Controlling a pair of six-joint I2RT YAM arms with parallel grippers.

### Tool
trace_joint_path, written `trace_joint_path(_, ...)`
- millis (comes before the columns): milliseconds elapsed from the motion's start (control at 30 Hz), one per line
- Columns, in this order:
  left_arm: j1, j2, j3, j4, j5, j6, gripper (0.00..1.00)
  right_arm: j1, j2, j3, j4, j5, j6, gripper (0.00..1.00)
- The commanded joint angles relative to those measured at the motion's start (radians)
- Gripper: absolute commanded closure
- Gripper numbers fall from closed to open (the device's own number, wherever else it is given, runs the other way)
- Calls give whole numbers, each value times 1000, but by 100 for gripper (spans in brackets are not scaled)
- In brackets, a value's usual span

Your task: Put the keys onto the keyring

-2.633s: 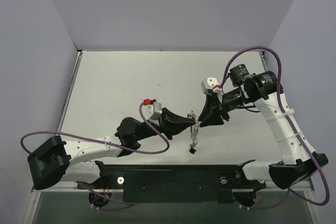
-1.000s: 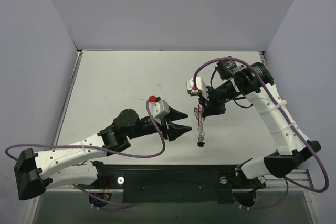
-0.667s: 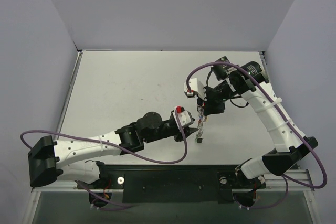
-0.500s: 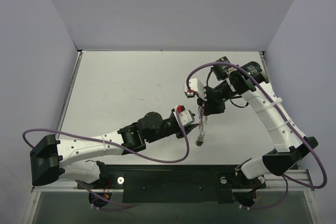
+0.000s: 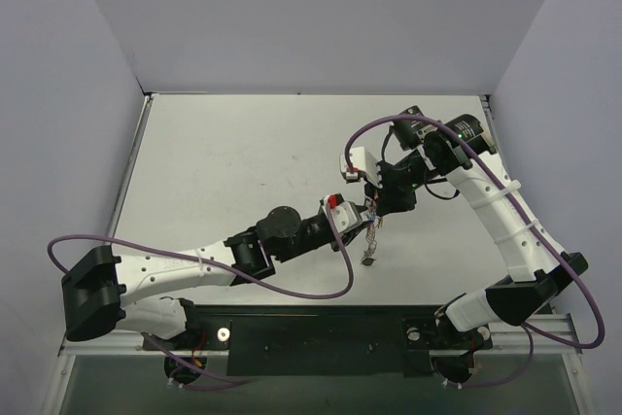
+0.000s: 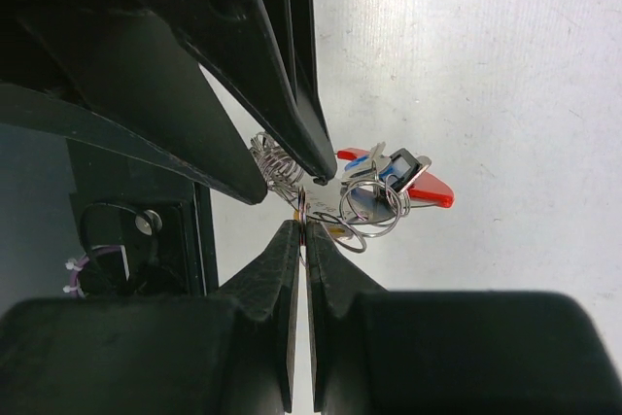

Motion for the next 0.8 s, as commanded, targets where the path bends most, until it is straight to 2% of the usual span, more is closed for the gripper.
trace_joint_path(0,8,15,19,77,21,4,59,8,-20,-6,-259,-49,-11,100)
trace_joint_path(233,16,15,18,104,27,1,62,8,-26,-7,-260,-60,-16,100)
trace_joint_path(400,22,16,24,98,54,-2,71,8,-28,-7,-260,-62,-16,100)
trace_joint_path(633,28,21,29,78,90,-5,73,8,-31,-6,-259,-68,-19,100)
trace_joint_path(700,33,22,32,75,108,-7,76,8,-31,-6,-259,-71,-19,100)
trace_joint_path(767,39,22,39,66,120,-7,86,8,-31,-6,-259,-72,-19,100)
